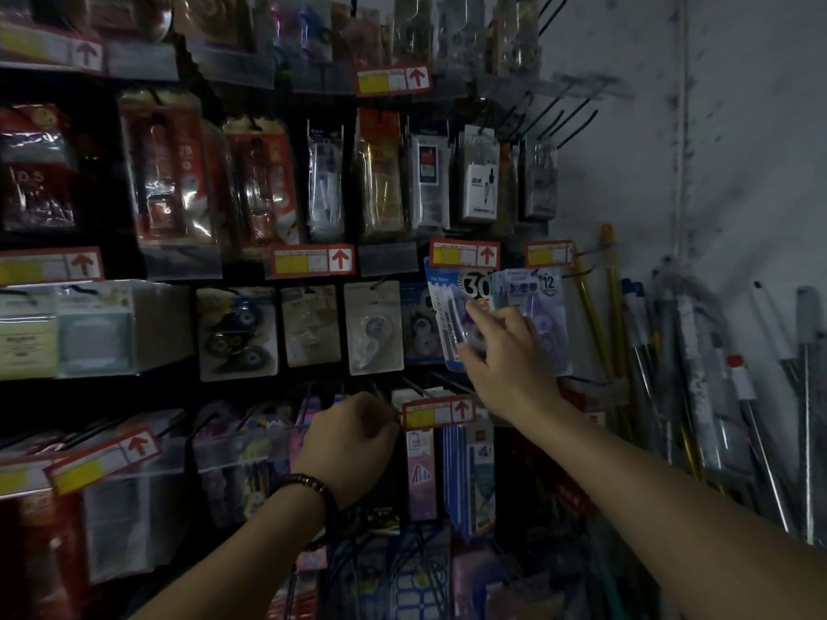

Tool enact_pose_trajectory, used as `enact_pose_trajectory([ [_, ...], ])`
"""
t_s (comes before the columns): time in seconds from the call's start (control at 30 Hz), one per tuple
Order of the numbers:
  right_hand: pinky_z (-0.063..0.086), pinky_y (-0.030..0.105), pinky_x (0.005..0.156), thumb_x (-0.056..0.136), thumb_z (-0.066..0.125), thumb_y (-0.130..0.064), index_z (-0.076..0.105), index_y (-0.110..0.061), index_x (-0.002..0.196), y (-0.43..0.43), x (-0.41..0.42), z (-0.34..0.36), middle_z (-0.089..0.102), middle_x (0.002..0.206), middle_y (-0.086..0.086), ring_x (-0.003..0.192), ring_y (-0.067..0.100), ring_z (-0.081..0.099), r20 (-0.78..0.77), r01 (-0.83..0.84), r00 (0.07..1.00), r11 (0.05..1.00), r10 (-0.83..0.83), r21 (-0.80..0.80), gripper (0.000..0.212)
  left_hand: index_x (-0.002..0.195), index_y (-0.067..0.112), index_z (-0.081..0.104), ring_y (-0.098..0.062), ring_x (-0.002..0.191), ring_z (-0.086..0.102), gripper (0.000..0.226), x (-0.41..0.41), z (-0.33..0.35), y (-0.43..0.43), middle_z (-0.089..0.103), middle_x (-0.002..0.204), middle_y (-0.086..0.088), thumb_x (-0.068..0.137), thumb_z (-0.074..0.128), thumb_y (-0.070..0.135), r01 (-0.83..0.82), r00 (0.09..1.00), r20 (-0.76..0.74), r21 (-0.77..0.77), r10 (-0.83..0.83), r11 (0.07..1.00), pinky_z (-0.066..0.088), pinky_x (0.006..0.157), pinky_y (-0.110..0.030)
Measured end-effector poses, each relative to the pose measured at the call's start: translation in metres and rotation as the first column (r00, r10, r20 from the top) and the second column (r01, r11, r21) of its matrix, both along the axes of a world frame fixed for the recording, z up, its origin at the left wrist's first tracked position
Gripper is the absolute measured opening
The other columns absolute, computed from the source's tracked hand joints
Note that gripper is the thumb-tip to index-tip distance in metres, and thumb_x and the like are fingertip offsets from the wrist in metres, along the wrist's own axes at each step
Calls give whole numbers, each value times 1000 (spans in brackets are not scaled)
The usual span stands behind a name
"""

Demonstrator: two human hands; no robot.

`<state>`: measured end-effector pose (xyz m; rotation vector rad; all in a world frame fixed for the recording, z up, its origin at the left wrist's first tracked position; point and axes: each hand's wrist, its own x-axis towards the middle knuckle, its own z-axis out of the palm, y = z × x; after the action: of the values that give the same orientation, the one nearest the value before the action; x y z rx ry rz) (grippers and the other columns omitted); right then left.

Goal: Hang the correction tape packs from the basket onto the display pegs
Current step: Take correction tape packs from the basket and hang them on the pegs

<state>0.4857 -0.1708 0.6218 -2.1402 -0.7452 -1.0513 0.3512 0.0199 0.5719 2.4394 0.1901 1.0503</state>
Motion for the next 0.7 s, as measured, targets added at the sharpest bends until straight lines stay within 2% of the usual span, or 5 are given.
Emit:
enact_pose_trajectory([
  [0.23, 40, 33, 91, 104, 59, -40, 41, -31, 159, 8, -1, 11, 50, 121, 3, 114, 19, 52, -106, -133, 982, 967, 159, 217, 59, 90, 35, 65, 2, 78, 64, 6, 2, -5, 7, 71, 85, 15, 95, 69, 35, 17, 1000, -12, -17, -18, 1000, 40, 58, -10],
  [0.33, 42, 35, 96, 104, 58, -40, 38, -29, 161, 6, 2, 11, 47, 122, 2, 118, 20, 50, -80, -135, 986, 980, 148, 150, 61, 90, 36, 65, 4, 78, 62, 6, 2, -6, 9, 71, 85, 16, 95, 69, 36, 29, 1000, -10, -13, -29, 999, 39, 59, -9],
  [0.5, 48, 39, 98, 103, 56, -46, 29, -35, 163, -10, 3, -1, 41, 131, -3, 121, 17, 44, -6, 23, 1000, 998, -24, -57, 66, 86, 35, 65, 2, 78, 65, 9, 1, -9, 13, 71, 84, 17, 94, 70, 35, 15, 1000, -13, -36, -15, 999, 47, 65, -17],
  [0.6, 49, 36, 93, 101, 59, -46, 31, -36, 162, -10, -1, -2, 41, 130, -3, 117, 17, 46, -12, 38, 999, 997, -39, -60, 68, 84, 36, 65, -1, 78, 68, 10, 3, -12, 14, 71, 82, 18, 93, 70, 35, 11, 1000, -13, -48, -12, 999, 57, 73, -26],
  [0.7, 44, 32, 85, 99, 61, -46, 36, -34, 159, -8, -9, -4, 42, 128, -2, 114, 17, 47, -4, 50, 999, 997, -50, -54, 67, 89, 36, 66, -1, 80, 68, 6, -1, -15, 13, 72, 85, 18, 94, 69, 35, 41, 999, -14, -54, -41, 998, 59, 77, -29],
])
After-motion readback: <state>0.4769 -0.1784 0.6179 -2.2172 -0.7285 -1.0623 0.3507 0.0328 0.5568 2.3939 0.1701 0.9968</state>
